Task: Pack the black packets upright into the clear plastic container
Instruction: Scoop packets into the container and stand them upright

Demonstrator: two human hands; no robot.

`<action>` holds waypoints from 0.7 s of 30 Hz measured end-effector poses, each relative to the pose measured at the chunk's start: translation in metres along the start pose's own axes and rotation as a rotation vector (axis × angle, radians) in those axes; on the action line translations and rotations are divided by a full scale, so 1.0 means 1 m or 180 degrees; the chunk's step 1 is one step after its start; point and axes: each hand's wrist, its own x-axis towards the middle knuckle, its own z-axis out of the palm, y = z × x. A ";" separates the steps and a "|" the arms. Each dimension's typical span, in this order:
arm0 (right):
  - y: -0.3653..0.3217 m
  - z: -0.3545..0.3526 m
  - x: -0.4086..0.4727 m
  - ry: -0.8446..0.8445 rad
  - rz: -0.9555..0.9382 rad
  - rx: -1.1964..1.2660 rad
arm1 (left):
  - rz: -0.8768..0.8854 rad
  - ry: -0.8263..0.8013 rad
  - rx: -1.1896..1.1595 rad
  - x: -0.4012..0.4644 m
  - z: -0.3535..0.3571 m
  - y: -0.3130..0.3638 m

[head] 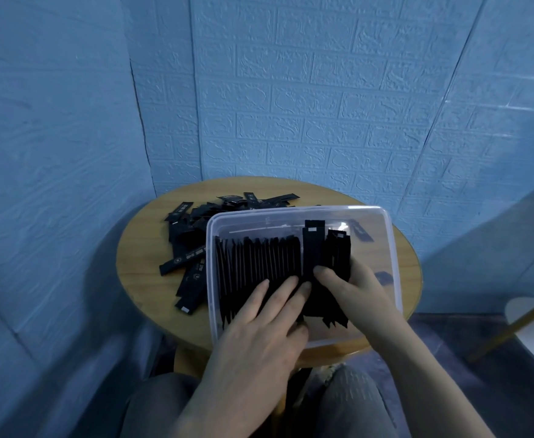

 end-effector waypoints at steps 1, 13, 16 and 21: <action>0.000 0.000 0.000 -0.0018 -0.0011 -0.0028 | 0.0005 -0.0008 0.0002 0.000 -0.001 0.000; 0.003 0.002 0.000 0.0129 -0.0307 -0.1230 | -0.0030 -0.0024 0.0011 -0.003 0.001 0.000; 0.004 0.005 -0.002 0.0268 -0.0476 -0.1533 | -0.0042 -0.0007 0.0006 -0.003 0.003 0.000; 0.009 0.003 -0.002 0.0351 -0.0495 -0.1456 | -0.0052 0.0007 -0.0043 -0.003 0.003 -0.001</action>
